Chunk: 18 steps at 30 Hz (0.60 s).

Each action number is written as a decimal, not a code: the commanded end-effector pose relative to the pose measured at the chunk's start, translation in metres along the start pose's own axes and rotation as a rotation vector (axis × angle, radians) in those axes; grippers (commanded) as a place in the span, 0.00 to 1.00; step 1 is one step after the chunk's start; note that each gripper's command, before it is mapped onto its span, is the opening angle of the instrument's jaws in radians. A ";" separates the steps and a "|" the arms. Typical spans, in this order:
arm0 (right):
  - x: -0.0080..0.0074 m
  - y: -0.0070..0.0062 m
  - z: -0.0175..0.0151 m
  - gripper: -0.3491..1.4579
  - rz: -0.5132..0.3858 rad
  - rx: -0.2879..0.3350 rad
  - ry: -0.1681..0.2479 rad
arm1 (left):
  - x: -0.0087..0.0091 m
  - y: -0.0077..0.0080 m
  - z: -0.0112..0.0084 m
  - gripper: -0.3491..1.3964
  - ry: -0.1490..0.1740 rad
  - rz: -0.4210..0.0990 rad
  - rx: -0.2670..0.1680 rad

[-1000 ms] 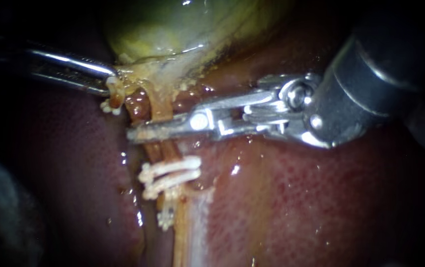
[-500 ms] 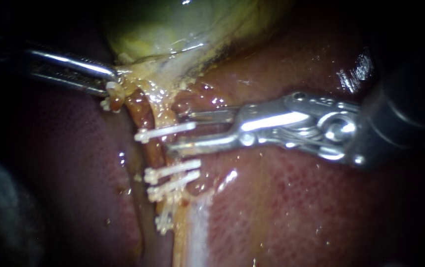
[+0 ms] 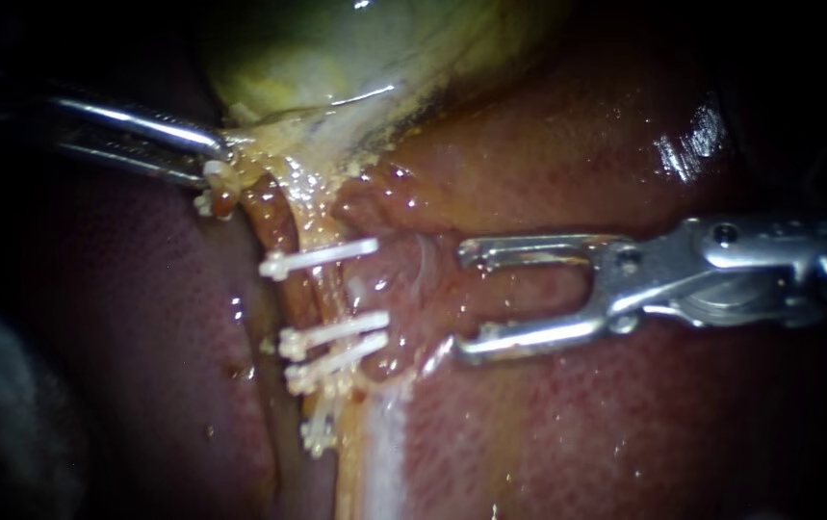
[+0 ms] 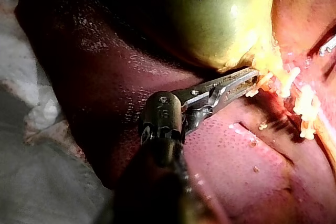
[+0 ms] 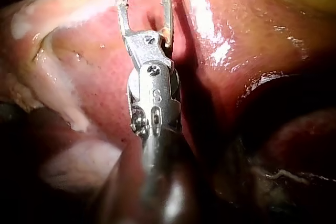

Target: Going back third clip right tube

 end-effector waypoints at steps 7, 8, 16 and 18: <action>0.0003 0.0002 -0.0021 0.47 -0.033 -0.007 -0.042 | -0.0002 -0.0003 0.0007 0.00 0.002 0.002 0.004; 0.0003 0.0003 -0.0024 0.47 -0.033 -0.007 -0.044 | -0.0004 -0.0004 0.0011 0.00 0.003 0.003 0.006; 0.0007 0.0003 -0.0031 0.47 -0.031 -0.008 -0.043 | -0.0012 -0.0019 0.0050 0.00 0.001 0.011 0.006; 0.0006 0.0002 -0.0032 0.47 -0.037 -0.007 -0.043 | -0.0016 -0.0022 0.0062 0.00 -0.004 0.014 -0.001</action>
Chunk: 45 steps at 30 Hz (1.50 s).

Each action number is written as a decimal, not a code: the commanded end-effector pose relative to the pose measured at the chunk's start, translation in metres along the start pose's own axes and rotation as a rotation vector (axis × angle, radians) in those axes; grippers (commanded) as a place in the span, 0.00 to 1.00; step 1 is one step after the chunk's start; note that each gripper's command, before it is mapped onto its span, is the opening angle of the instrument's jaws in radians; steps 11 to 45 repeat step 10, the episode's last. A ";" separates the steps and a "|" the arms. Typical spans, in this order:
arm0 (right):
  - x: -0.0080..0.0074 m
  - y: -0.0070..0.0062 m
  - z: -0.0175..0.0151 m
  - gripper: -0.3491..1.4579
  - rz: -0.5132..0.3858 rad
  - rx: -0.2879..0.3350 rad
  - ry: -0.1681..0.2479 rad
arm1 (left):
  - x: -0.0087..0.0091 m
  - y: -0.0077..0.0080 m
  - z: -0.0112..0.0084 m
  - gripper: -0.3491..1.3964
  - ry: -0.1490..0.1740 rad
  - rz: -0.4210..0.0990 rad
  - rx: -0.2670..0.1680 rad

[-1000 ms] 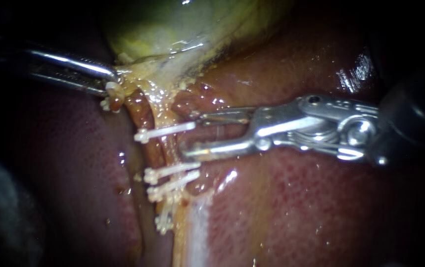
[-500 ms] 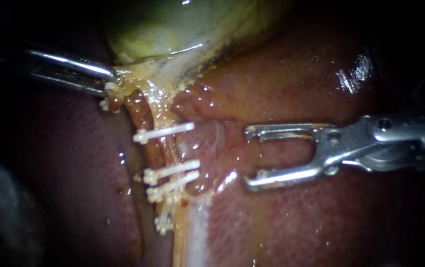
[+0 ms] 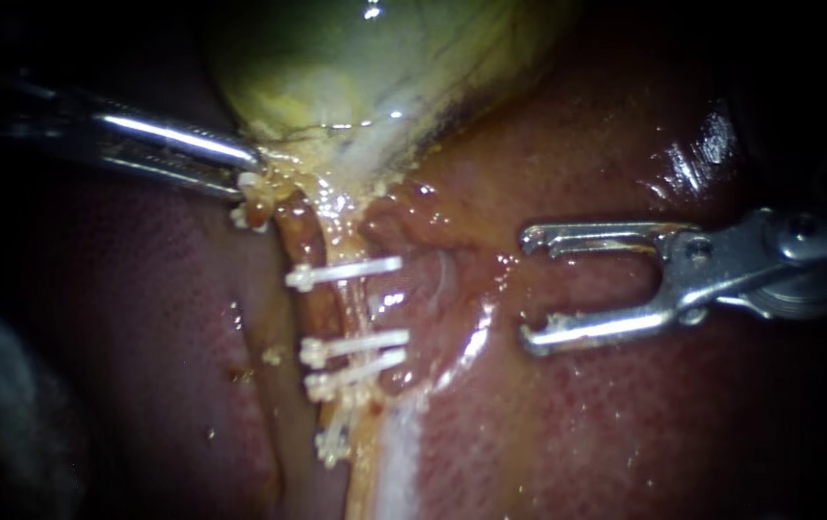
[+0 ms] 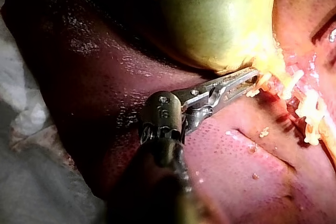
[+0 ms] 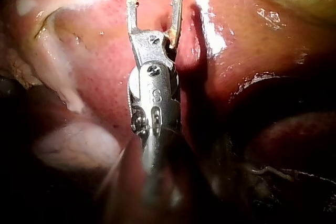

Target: Going back third clip right tube

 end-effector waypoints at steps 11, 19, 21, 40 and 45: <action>0.0000 -0.0002 -0.0002 0.47 -0.006 0.003 0.000 | -0.0006 -0.0004 0.0012 0.00 -0.005 0.012 -0.009; 0.0000 -0.0002 -0.0002 0.47 -0.006 0.003 0.000 | -0.0006 -0.0004 0.0012 0.00 -0.005 0.012 -0.009; 0.0000 -0.0002 -0.0002 0.47 -0.006 0.003 0.000 | -0.0006 -0.0004 0.0012 0.00 -0.005 0.012 -0.009; 0.0000 -0.0002 -0.0002 0.47 -0.006 0.003 0.000 | -0.0006 -0.0004 0.0012 0.00 -0.005 0.012 -0.009; 0.0000 -0.0002 -0.0002 0.47 -0.006 0.003 0.000 | -0.0006 -0.0004 0.0012 0.00 -0.005 0.012 -0.009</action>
